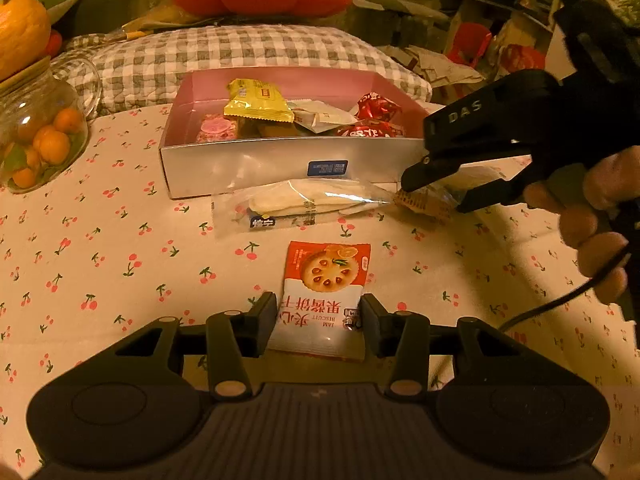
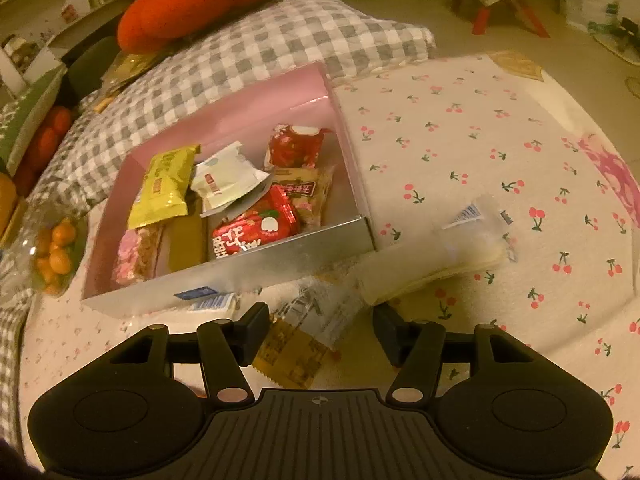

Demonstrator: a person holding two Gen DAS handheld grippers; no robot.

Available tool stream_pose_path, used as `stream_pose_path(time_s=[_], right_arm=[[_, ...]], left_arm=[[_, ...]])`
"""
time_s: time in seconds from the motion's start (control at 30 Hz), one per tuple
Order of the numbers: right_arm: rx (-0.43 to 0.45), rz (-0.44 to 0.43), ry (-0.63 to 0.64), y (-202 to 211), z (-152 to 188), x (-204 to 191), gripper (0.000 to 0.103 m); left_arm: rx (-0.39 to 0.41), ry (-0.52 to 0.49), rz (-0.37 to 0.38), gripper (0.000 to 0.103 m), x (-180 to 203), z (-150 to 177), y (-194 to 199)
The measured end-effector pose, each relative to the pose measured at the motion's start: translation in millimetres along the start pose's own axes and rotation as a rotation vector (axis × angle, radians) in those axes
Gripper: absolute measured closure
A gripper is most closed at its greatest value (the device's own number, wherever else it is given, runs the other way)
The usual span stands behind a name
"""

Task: Organize snacks
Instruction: 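Grasp the orange packet with the right tool while the left tool holds the biscuit packet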

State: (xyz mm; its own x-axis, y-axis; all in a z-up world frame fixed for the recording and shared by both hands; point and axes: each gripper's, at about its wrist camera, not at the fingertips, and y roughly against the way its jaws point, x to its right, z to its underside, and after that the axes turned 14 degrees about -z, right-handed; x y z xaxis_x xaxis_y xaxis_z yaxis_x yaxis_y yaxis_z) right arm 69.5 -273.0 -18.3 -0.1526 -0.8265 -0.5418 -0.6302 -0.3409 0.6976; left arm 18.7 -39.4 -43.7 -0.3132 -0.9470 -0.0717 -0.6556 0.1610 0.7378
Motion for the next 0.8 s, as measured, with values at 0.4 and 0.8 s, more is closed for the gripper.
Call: stream_pose_path(time_s=[0.4,0.8], right_arm=[[0.032,0.115,0.157,-17,12,-22,0.036],[0.036,0.108,0.353,7,43,-8,0.062]], left_arm=[[0.018,0.038,0.012,0.050,-2,-2,-4],[0.058,-0.027,-0.002,0.049,-3,5,-2]])
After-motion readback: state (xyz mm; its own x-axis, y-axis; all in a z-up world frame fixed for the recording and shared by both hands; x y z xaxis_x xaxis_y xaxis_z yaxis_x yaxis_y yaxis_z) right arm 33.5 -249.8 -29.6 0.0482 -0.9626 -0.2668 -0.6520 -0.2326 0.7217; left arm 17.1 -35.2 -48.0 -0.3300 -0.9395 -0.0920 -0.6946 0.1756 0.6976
